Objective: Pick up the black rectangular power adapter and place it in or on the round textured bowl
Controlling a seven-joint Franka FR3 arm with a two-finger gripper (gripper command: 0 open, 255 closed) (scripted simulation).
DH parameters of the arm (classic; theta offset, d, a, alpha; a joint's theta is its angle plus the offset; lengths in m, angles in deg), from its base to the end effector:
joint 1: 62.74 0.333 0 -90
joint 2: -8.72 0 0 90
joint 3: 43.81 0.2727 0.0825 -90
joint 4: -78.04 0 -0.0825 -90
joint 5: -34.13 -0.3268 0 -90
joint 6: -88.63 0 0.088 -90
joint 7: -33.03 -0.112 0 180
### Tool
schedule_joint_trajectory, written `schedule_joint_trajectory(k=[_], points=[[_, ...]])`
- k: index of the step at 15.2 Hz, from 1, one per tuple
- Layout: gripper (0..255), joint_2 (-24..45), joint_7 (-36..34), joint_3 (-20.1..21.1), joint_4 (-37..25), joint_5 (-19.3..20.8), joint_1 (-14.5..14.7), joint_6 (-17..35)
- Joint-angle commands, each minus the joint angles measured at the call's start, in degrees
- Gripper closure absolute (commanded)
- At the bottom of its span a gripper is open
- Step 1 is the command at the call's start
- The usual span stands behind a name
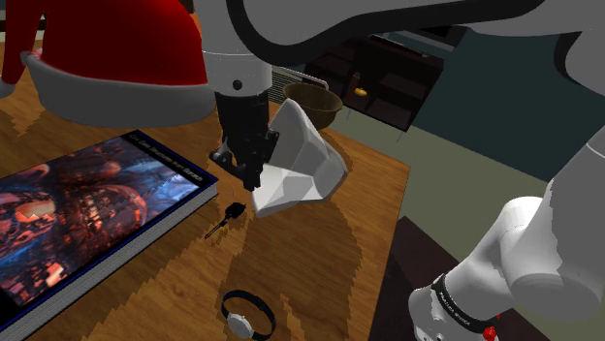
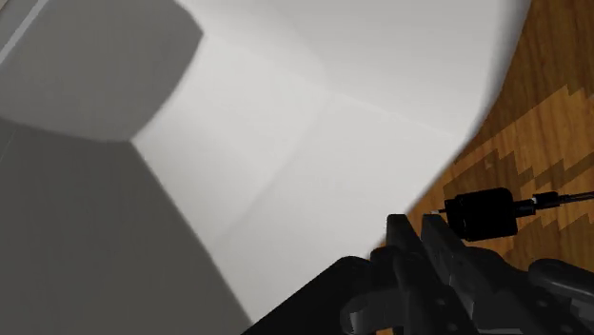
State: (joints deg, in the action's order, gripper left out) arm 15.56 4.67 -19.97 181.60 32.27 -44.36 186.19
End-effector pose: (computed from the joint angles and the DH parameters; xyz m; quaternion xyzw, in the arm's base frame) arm 0.3792 0.3401 0.4338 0.9865 0.1173 -0.1102 0.0292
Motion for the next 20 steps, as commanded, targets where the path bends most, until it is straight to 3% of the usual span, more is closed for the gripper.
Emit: schedule_joint_trajectory(k=[1, 6, 7, 9, 10, 11, 13, 20], points=[[255, 0.00, 0.00, 0.00, 0.00, 0.00, 0.00, 0.00], [255, 0.00, 0.00, 0.00, 0.00, 0.00, 0.00, 0.00], [0, 0.00, 0.00, 0.00, 0.00, 0.00, 0.00, 0.00], [0, -2.43, 26.80, 3.18, 3.77, 4.20, 0.98, 7.14], [0, -1.51, 11.12, 1.95, 2.30, 2.51, 0.66, 3.94], [0, -1.52, 11.14, 1.70, 2.30, 2.48, 0.90, 3.94], [0, -9.72, 38.47, 3.31, 12.24, 0.83, 1.01, 15.58], [0, -7.99, 37.83, 3.19, 15.97, 1.68, 1.43, 20.85]])
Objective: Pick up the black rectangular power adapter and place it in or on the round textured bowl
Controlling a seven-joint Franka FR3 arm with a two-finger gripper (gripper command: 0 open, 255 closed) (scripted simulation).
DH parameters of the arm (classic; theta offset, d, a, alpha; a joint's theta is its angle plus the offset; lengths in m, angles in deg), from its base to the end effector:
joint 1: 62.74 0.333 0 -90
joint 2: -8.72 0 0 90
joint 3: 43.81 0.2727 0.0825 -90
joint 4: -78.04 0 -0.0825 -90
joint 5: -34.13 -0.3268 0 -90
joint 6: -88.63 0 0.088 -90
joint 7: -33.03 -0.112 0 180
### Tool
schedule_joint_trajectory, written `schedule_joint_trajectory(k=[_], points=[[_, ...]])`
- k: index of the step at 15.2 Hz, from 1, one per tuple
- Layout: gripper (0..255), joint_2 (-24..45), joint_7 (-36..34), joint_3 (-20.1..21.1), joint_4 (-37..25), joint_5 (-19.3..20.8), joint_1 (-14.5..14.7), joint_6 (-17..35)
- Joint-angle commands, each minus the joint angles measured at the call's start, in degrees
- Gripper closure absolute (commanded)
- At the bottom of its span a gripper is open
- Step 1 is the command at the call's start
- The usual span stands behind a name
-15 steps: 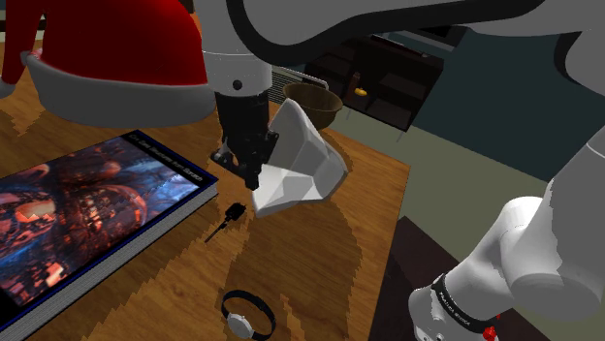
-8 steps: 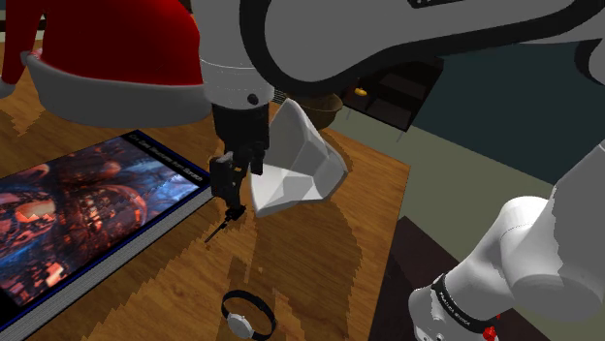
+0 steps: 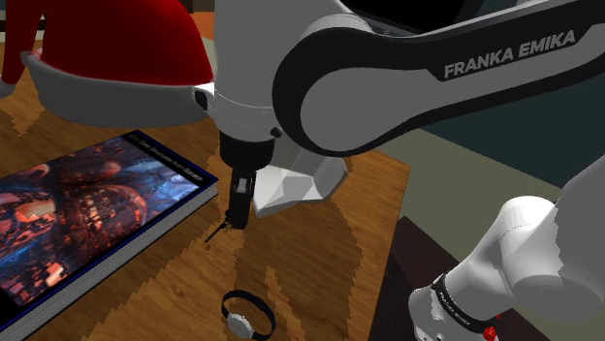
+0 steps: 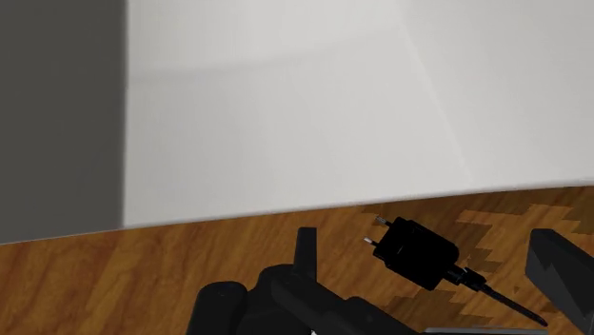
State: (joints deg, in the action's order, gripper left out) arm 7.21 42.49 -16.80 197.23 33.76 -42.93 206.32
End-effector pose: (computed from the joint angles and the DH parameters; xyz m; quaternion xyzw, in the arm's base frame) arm 0.3352 0.3591 0.4156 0.8825 0.4702 -0.0003 0.0034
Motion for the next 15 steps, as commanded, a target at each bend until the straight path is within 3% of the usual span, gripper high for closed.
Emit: schedule_joint_trajectory(k=[1, 8, 9, 15], points=[[0, 0.53, -0.05, 0.03, 0.61, 0.28, 0.01, 1.15], [0, 0.52, -0.05, 0.03, 0.61, 0.28, 0.01, 1.14], [255, 0.52, -0.05, 0.03, 0.61, 0.28, 0.01, 1.14], [255, 0.52, -0.05, 0.03, 0.61, 0.28, 0.01, 1.14]])
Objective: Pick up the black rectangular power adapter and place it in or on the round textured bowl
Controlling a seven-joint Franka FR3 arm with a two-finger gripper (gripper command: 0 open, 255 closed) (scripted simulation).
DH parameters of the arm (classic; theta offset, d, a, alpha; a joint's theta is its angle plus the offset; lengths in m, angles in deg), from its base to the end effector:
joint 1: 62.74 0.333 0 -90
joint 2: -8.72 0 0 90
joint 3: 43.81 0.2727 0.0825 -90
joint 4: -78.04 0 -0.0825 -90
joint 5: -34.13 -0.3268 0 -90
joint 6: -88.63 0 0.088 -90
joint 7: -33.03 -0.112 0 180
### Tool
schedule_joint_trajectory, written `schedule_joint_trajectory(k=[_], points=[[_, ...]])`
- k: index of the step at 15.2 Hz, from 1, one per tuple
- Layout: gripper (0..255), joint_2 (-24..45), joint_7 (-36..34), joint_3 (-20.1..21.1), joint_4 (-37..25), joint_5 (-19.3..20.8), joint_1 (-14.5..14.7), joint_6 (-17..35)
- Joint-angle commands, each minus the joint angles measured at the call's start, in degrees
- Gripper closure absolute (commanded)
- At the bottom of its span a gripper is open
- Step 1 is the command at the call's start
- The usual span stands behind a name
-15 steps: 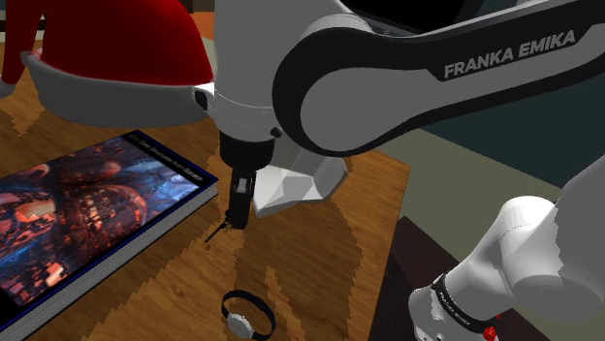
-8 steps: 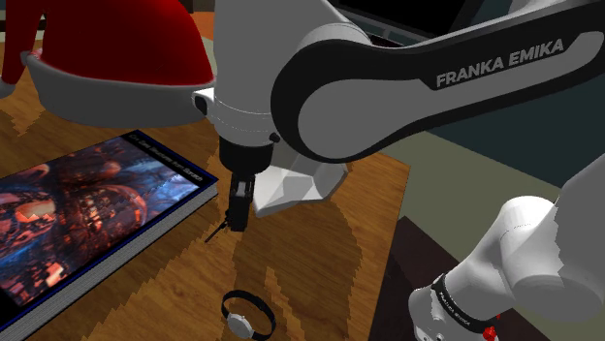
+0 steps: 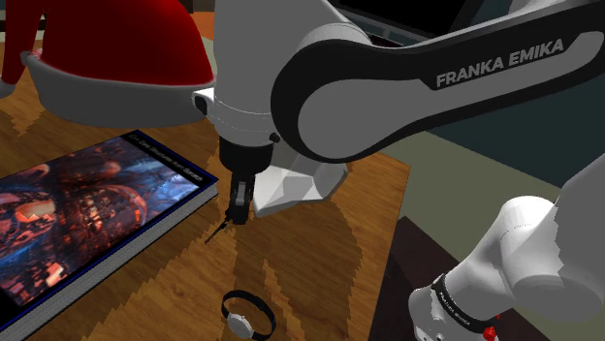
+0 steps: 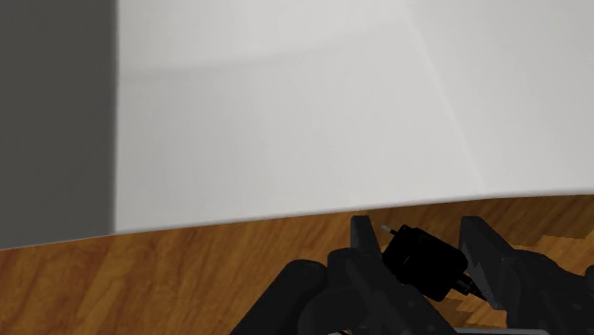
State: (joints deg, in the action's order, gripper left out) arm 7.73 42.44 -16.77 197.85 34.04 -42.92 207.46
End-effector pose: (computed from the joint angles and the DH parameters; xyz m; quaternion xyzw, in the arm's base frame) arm 0.3360 0.3595 0.4089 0.8820 0.4712 0.0002 0.0033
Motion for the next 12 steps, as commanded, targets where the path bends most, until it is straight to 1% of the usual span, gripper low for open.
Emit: schedule_joint_trajectory(k=[1, 3, 12], points=[[255, 0.00, 0.00, 0.00, 0.00, 0.00, 0.00, 0.00], [255, 0.00, 0.00, 0.00, 0.00, 0.00, 0.00, 0.00], [255, -2.16, 0.81, -0.25, -4.83, -1.04, -0.14, -6.76]])
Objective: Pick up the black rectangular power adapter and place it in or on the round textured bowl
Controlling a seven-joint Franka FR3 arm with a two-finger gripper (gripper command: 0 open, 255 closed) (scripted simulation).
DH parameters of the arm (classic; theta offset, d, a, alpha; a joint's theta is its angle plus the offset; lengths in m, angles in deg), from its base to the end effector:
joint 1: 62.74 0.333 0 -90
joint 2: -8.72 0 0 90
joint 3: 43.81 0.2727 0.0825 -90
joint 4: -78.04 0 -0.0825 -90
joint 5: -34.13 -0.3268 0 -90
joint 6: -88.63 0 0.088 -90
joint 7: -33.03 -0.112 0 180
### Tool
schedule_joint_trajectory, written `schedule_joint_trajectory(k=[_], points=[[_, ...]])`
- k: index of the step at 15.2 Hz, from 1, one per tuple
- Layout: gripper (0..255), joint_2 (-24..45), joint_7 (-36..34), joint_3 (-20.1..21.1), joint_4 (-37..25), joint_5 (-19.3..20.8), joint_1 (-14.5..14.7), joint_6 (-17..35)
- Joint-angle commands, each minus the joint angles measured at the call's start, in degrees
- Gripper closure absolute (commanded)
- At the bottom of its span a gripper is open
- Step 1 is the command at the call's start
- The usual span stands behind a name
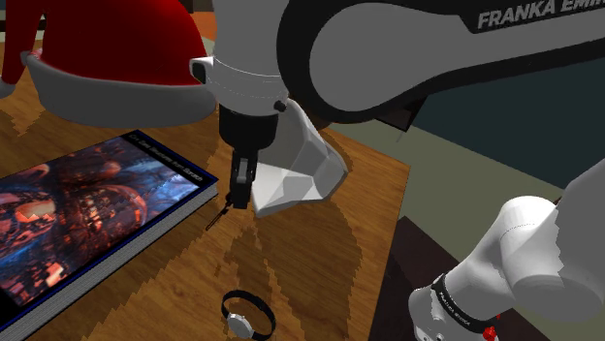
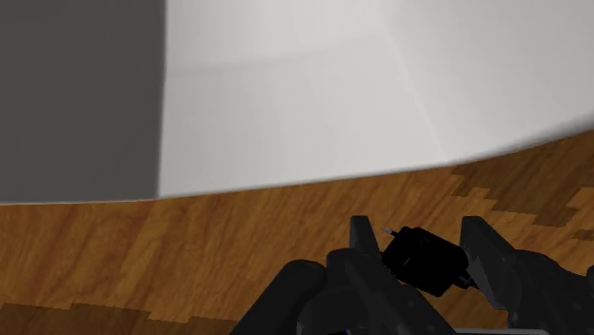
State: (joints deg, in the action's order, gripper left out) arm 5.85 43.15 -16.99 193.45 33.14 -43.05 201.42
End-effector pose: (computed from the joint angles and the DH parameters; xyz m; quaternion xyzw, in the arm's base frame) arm 0.3356 0.3589 0.4461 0.8821 0.4711 0.0006 0.0033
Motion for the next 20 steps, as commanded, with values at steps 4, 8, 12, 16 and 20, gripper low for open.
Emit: schedule_joint_trajectory(k=[4, 8, 12, 16, 20], points=[[255, -0.91, 0.32, -0.15, -2.91, -0.40, -0.08, -3.76], [255, -1.30, 0.45, -0.25, -5.60, -0.56, -0.13, -6.80], [255, -1.48, 0.51, -0.32, -8.50, -0.61, -0.18, -9.86], [255, -1.44, 0.50, -0.36, -11.63, -0.57, -0.22, -12.95], [255, -1.16, 0.40, -0.36, -15.00, -0.44, -0.24, -16.07]])
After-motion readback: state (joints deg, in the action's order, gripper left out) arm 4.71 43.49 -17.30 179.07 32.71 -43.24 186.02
